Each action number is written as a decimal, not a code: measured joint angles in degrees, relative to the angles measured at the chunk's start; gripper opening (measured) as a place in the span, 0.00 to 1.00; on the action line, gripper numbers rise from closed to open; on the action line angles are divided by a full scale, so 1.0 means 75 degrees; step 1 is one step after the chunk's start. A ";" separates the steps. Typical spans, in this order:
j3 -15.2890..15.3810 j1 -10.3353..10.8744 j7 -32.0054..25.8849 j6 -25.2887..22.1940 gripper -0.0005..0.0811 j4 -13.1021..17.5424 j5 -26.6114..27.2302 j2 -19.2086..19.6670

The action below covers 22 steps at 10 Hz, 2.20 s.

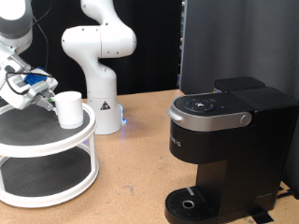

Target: Make a cup of coffee with the keurig machine

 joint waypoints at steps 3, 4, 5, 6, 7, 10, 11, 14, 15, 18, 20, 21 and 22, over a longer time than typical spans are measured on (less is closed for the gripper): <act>0.0000 0.0000 0.0000 -0.0003 0.11 0.0000 0.0000 0.0013; 0.0000 0.0000 0.0000 -0.0021 0.09 0.0001 0.0000 0.0013; 0.0000 0.0000 0.0004 -0.0080 0.09 0.0011 0.0000 0.0013; 0.0016 -0.0007 0.0086 -0.0200 0.09 0.0046 0.0000 0.0011; 0.0079 -0.0037 0.0294 -0.0410 0.09 0.0114 -0.0008 -0.0004; 0.0509 -0.0268 0.1231 -0.1351 0.09 0.0540 -0.0162 -0.0210; 0.0616 -0.0300 0.1385 -0.1656 0.09 0.0735 -0.0336 -0.0287; 0.0677 -0.0313 0.1471 -0.1806 0.09 0.0793 -0.0468 -0.0314; 0.0729 -0.0314 0.1516 -0.1480 0.09 0.0648 -0.0280 -0.0328; 0.1285 -0.0101 0.1645 0.0455 0.09 -0.0244 0.1399 -0.0497; 0.1687 0.0304 0.1783 0.1135 0.09 -0.0435 0.2214 -0.0495; 0.1971 0.0457 0.2011 0.1358 0.09 -0.0469 0.2355 -0.0482; 0.2288 0.0602 0.2247 0.1618 0.09 -0.0504 0.2492 -0.0458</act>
